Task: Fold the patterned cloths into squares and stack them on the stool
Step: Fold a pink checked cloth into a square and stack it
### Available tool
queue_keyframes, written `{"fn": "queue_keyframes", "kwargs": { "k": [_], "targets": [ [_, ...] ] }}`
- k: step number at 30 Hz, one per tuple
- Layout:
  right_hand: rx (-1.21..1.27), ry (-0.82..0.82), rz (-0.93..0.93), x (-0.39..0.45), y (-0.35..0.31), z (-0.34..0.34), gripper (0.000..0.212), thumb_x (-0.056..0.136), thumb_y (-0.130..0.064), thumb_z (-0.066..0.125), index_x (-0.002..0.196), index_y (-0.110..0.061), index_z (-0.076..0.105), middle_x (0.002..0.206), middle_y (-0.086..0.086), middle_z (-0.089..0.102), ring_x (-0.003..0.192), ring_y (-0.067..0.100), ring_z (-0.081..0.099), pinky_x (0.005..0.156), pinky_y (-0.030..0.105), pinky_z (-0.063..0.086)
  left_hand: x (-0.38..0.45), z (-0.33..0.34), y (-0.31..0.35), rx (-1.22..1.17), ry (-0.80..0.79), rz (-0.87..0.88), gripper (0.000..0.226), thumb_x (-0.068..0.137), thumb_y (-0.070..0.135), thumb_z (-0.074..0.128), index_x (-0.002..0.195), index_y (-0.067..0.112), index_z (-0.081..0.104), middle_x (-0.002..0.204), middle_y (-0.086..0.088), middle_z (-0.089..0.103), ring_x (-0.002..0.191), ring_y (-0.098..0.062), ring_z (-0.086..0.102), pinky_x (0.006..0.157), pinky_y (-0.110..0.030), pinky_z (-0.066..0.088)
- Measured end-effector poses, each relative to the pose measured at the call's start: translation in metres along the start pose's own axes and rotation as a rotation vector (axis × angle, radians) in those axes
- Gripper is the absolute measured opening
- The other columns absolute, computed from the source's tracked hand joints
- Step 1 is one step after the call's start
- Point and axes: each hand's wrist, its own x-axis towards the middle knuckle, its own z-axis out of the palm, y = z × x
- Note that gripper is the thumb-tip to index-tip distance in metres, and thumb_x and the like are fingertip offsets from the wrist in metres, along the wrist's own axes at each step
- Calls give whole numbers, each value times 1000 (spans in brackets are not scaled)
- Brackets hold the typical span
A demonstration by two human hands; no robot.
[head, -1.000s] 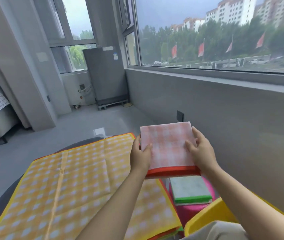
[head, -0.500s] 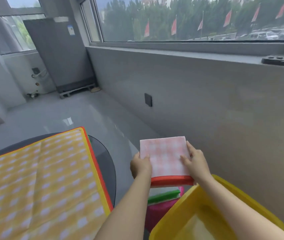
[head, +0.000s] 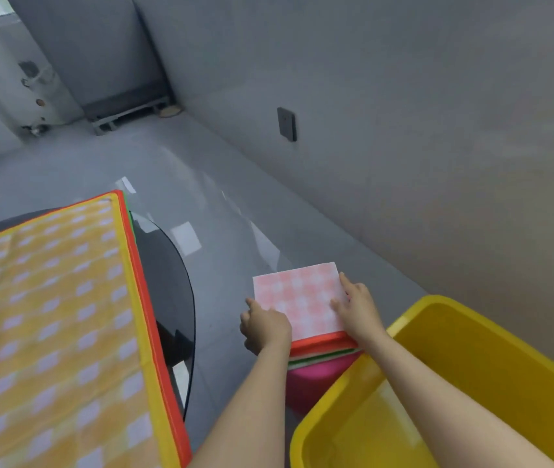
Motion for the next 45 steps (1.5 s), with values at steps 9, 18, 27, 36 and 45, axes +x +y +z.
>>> {"fn": "queue_keyframes", "kwargs": {
  "k": [9,18,27,36,45],
  "targets": [
    [-85,64,-9,-3,12,16,55,94,-11,46,146,-11,28,133,12,40,118,28,47,95,28,37,2,20,-25,-27,93,91,54,97,15,44,148,8,28,136,-14,38,126,-29,34,102,-40,35],
    [-187,63,-36,-11,16,13,52,94,-14,43,145,-9,30,136,9,42,122,23,46,99,28,36,-2,26,-36,-34,135,138,51,95,15,52,141,0,38,124,-16,40,119,-29,32,96,-40,41],
    [-241,100,-65,-9,18,14,50,96,-19,43,144,-15,33,139,1,44,123,20,46,97,32,41,0,23,-36,-81,159,120,42,95,16,51,135,2,47,126,-14,43,120,-27,37,98,-41,40],
    [-413,122,-45,-7,20,27,51,97,-19,35,147,-15,25,141,3,38,126,23,34,104,33,33,5,23,-43,170,114,151,53,98,35,44,146,19,30,125,-5,36,115,-23,35,96,-36,41],
    [-563,91,8,-14,12,21,52,100,-27,28,149,-21,13,146,2,34,128,25,33,103,36,30,-1,19,-34,167,63,-36,62,98,47,35,151,30,8,138,-10,30,124,-25,32,107,-42,25]
  ]
}}
